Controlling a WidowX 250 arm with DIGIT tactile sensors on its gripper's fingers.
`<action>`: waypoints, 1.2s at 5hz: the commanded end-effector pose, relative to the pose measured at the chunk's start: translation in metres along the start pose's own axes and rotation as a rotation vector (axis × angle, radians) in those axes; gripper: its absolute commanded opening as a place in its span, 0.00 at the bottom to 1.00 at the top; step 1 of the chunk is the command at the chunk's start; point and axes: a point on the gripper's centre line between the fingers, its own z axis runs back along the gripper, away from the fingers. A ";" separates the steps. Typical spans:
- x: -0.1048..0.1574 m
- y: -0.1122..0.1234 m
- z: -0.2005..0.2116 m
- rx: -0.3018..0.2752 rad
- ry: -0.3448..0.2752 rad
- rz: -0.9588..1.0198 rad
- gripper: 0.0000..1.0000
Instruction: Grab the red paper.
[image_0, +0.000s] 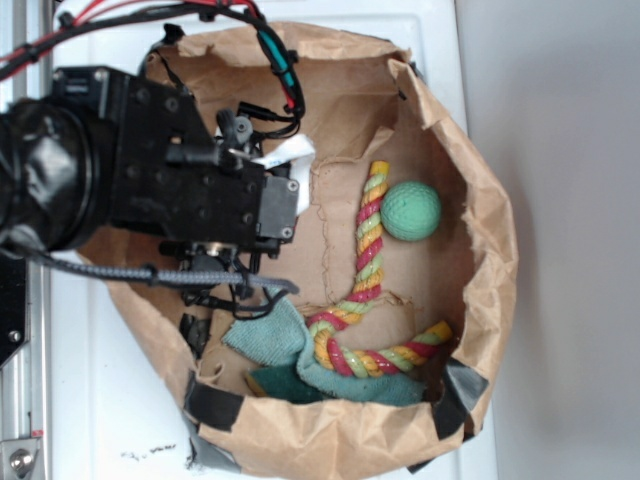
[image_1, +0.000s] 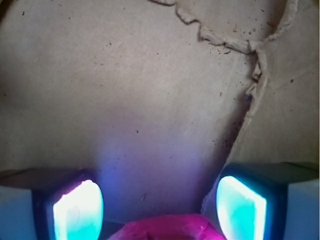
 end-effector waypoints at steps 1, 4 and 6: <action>0.001 0.018 0.030 -0.096 -0.080 0.031 1.00; -0.004 0.049 0.062 -0.211 -0.097 0.083 1.00; -0.003 0.052 0.059 -0.256 -0.097 0.104 1.00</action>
